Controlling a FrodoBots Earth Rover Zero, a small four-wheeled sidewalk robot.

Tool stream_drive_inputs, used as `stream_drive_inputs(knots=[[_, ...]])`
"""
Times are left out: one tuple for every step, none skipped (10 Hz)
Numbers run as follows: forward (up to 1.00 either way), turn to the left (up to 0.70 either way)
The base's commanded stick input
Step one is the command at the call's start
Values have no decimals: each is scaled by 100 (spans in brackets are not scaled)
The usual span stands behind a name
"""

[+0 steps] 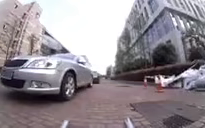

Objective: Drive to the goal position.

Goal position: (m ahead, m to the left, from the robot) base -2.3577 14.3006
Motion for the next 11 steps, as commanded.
stream_drive_inputs(knots=[[-70,0],[-70,0],[-70,0],[-70,0],[0,0],[0,0],[0,0],[0,0],[0,0],[0,0],[0,0]])
